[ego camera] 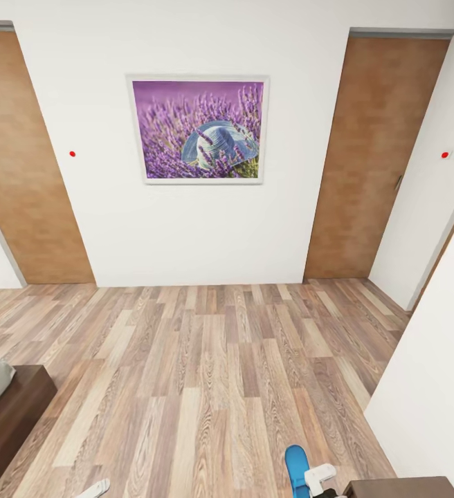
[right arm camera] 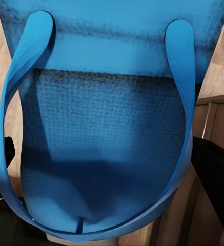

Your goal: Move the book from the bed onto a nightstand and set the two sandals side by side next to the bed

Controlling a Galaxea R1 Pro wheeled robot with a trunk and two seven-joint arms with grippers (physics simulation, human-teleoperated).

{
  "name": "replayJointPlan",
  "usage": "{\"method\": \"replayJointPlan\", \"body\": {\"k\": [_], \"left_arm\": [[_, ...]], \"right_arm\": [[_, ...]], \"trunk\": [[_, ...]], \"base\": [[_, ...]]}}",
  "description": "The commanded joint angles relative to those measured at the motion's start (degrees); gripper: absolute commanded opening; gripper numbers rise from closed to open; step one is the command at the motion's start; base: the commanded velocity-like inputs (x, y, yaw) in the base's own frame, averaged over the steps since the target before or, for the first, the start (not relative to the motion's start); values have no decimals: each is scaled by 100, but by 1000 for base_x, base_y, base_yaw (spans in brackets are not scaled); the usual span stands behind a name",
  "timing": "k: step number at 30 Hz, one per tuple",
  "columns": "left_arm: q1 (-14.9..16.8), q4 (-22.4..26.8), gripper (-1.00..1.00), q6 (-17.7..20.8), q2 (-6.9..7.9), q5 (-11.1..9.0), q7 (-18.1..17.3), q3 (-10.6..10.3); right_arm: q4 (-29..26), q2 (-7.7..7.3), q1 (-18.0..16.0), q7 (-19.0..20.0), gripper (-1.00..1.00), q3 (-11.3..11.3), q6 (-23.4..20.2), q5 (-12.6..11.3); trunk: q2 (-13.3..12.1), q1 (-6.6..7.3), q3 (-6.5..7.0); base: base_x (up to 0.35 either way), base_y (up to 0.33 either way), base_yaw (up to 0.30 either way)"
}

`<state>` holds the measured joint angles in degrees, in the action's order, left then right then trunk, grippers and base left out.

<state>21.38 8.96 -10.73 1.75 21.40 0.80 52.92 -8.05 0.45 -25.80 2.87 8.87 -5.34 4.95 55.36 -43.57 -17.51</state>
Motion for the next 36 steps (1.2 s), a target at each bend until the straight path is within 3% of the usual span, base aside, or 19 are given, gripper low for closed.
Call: {"method": "replayJointPlan", "body": {"k": [1,36], "left_arm": [[6,-9,100,-26,1,60,8,43],[6,-6,100,-26,9,58,8,43]], "right_arm": [[-13,-1,-2,12,-100,10,-37,50],[-13,5,2,12,-100,10,-37,50]], "trunk": [[5,0,-7],[5,0,-7]], "base": [[1,-28,0],[0,-52,0]]}}
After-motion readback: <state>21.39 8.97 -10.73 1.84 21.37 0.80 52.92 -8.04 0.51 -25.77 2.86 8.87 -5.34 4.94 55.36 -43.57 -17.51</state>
